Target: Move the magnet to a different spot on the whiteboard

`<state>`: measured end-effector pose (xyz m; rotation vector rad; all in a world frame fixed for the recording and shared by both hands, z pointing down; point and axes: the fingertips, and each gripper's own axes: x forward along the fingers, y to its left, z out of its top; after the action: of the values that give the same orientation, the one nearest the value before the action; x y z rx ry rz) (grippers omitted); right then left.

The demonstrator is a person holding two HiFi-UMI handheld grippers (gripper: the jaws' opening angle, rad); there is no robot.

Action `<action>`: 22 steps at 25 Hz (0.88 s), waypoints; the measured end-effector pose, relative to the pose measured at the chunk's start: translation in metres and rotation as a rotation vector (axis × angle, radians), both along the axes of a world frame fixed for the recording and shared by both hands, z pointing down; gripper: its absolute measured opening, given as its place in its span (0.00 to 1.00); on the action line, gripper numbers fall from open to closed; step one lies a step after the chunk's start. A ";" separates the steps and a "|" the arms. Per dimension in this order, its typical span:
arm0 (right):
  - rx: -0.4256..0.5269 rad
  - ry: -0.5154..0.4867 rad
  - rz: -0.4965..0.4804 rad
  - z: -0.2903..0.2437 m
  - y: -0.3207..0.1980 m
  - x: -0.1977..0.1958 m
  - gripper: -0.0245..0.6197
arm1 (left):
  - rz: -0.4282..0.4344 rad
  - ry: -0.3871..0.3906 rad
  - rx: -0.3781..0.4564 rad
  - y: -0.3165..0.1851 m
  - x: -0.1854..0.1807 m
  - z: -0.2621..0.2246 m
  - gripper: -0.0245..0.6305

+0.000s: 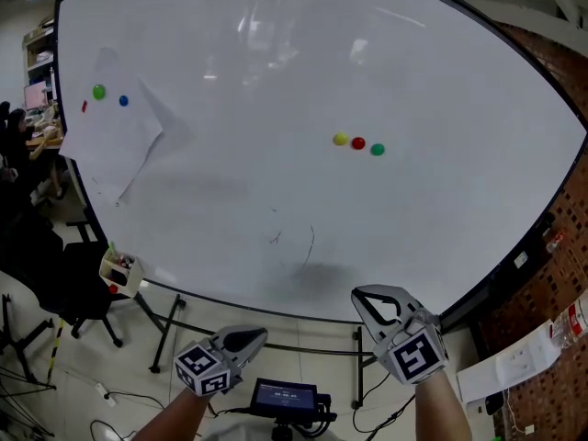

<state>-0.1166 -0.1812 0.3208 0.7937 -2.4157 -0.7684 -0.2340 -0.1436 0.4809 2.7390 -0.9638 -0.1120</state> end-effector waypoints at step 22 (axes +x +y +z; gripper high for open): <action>0.333 0.423 0.029 -0.122 -0.082 -0.021 0.09 | -0.038 -0.004 0.031 -0.021 -0.034 -0.005 0.09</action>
<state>-0.1381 -0.2633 0.1987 0.7001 -1.9232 -1.2124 -0.2680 -0.1642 0.4762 2.7506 -1.0238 -0.1293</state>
